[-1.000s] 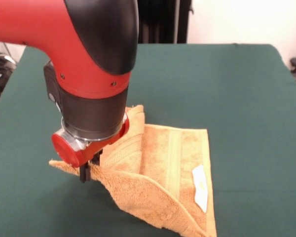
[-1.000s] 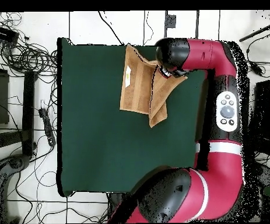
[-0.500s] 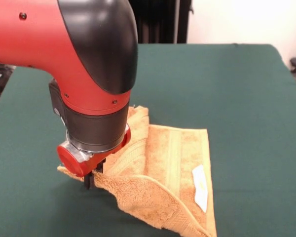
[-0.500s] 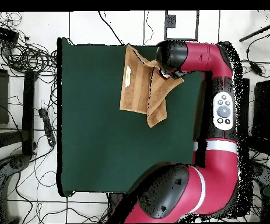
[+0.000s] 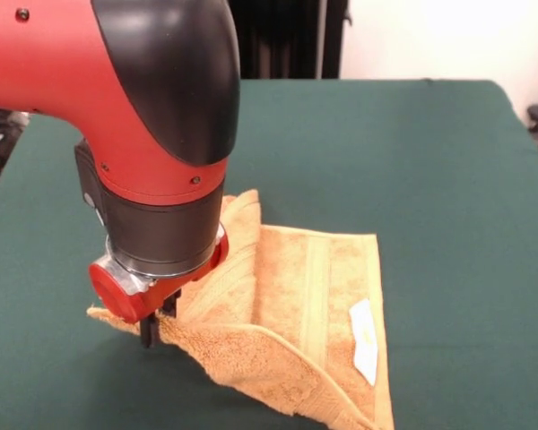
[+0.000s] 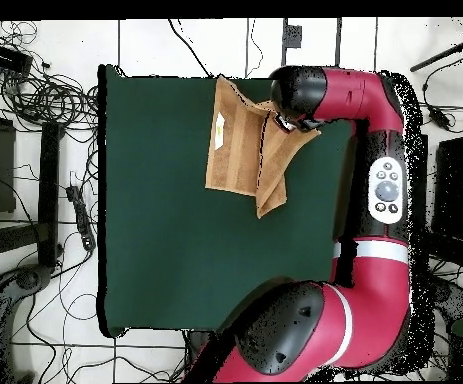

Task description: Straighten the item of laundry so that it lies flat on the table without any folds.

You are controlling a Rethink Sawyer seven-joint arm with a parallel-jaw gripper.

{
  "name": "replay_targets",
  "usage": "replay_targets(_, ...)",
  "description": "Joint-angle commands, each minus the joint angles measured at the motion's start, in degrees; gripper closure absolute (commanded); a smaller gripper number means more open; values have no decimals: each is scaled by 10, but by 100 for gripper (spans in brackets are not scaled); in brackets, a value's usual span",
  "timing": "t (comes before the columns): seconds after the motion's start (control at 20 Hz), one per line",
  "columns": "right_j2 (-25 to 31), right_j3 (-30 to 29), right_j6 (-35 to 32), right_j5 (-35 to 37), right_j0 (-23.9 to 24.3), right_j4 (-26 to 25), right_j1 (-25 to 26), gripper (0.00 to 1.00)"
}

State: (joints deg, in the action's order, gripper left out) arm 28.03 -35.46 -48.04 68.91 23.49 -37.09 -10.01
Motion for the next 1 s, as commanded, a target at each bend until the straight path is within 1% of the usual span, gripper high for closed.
replay_targets(0.05,53,2,174,71,-31,10,5,100)
replay_targets(0.4,53,8,183,76,-31,10,5,100)
replay_targets(0.7,55,7,216,77,-24,9,1,100)
replay_targets(1.0,63,36,235,92,-33,1,10,100)
